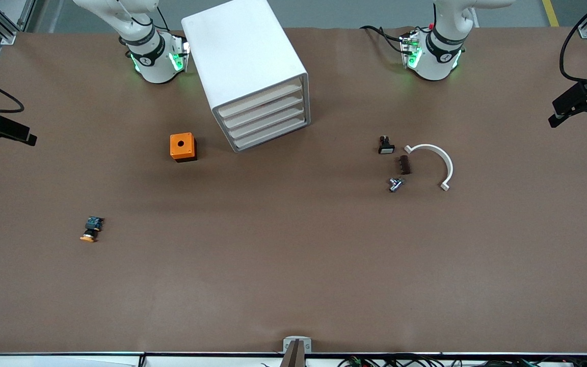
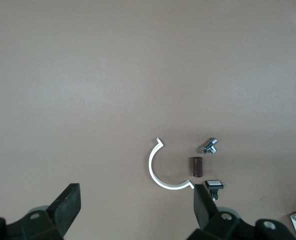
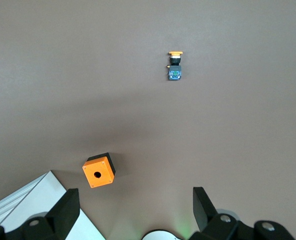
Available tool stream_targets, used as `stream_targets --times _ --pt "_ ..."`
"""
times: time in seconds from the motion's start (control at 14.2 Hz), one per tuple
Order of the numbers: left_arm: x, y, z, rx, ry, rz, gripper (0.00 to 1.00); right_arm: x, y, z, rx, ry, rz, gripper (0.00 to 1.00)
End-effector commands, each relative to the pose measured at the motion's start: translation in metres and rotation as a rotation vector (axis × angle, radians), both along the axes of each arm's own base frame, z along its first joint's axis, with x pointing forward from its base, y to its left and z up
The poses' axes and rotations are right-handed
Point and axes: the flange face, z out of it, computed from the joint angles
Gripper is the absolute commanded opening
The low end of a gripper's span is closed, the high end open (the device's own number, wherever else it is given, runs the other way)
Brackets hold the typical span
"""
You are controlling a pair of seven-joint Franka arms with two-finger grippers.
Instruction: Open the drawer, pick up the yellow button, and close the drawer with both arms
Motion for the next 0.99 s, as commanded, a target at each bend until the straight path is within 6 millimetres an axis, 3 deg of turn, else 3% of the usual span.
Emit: stream_targets --times 0.0,0.21,0.35,0.92 --pt "-0.001 0.005 0.007 0.019 -0.005 -0.011 0.99 -0.010 0.005 0.010 0.007 0.003 -0.009 1.00" --pt "-0.001 0.010 0.007 0.018 -0.005 -0.002 0.99 -0.021 0.007 0.011 0.012 0.002 -0.008 1.00" --pt "-0.002 0.011 0.007 0.015 -0.004 0.001 0.99 -0.028 0.022 0.016 0.011 -0.008 0.018 1.00" --pt "0.001 0.008 0.009 0.006 -0.010 0.001 0.99 -0.060 0.012 0.016 0.016 -0.054 0.001 1.00"
